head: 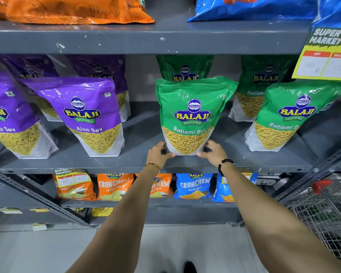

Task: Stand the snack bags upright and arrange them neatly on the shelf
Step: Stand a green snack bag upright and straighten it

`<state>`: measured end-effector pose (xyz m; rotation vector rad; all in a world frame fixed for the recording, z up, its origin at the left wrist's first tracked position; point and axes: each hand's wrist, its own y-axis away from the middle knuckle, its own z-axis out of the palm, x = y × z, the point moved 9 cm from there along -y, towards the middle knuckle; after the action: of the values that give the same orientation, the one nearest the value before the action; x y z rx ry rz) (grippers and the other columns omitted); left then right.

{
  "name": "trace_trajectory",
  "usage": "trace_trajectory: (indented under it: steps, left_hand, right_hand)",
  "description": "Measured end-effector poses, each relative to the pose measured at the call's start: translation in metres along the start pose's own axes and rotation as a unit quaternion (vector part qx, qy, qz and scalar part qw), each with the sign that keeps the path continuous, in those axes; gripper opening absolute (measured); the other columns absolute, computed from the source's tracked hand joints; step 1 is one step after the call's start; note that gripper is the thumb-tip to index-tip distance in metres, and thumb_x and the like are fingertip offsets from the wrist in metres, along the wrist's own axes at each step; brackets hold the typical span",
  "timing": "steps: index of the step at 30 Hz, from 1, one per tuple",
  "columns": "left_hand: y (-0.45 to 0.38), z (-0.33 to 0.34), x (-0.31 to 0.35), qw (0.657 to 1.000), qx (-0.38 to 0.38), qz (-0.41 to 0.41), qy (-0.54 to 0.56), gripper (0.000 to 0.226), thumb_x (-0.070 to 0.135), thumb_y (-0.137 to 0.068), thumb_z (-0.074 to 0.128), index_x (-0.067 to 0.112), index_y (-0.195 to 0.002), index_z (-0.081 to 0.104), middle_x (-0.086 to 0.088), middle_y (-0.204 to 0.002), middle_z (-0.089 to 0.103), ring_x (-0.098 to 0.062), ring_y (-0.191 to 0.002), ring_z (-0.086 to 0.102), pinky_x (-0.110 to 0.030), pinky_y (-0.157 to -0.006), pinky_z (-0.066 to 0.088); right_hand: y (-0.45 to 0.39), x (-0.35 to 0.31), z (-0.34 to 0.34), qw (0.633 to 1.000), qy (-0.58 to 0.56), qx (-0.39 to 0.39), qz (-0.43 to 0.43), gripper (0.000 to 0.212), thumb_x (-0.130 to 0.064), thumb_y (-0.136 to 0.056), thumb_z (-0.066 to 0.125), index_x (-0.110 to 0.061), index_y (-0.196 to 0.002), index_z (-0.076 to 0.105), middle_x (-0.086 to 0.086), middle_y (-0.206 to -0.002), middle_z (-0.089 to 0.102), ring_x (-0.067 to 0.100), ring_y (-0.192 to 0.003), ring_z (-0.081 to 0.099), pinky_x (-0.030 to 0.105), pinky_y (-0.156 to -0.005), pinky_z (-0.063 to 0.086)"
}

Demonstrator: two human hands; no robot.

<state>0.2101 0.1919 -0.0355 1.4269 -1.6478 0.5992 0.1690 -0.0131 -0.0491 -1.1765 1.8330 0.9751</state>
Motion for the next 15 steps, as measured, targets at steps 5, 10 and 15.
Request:
trace_trajectory:
  steps: [5, 10, 15]
  left_hand:
    - [-0.0003, 0.0009, 0.0006, 1.000, -0.001, 0.002, 0.003, 0.043, 0.012, -0.082, 0.067, 0.004, -0.122, 0.054, -0.015, -0.127, 0.062, -0.031, -0.116, 0.056, -0.041, -0.104, 0.042]
    - [-0.0011, 0.0019, -0.0003, 1.000, -0.004, -0.002, -0.002, 0.043, 0.013, -0.083, 0.066, 0.005, -0.124, 0.053, -0.015, -0.128, 0.061, -0.031, -0.117, 0.056, -0.042, -0.104, 0.041]
    - [-0.0021, 0.0031, -0.0025, 1.000, -0.007, -0.006, -0.008, 0.044, 0.014, -0.084, 0.065, 0.006, -0.125, 0.052, -0.014, -0.128, 0.061, -0.031, -0.116, 0.056, -0.043, -0.104, 0.042]
  right_hand:
    - [-0.0002, 0.0009, 0.0002, 1.000, -0.003, 0.001, 0.002, 0.048, -0.005, -0.077, 0.071, -0.006, -0.122, 0.056, 0.012, -0.128, 0.062, 0.028, -0.118, 0.057, 0.040, -0.101, 0.044]
    - [-0.0003, 0.0026, 0.0000, 1.000, -0.003, 0.003, 0.006, 0.048, -0.006, -0.076, 0.071, -0.007, -0.122, 0.056, 0.011, -0.129, 0.061, 0.027, -0.119, 0.056, 0.038, -0.101, 0.043]
    - [-0.0019, 0.0043, 0.0009, 1.000, -0.002, 0.002, 0.009, 0.048, -0.006, -0.077, 0.071, -0.007, -0.122, 0.055, 0.011, -0.129, 0.061, 0.027, -0.119, 0.056, 0.038, -0.101, 0.042]
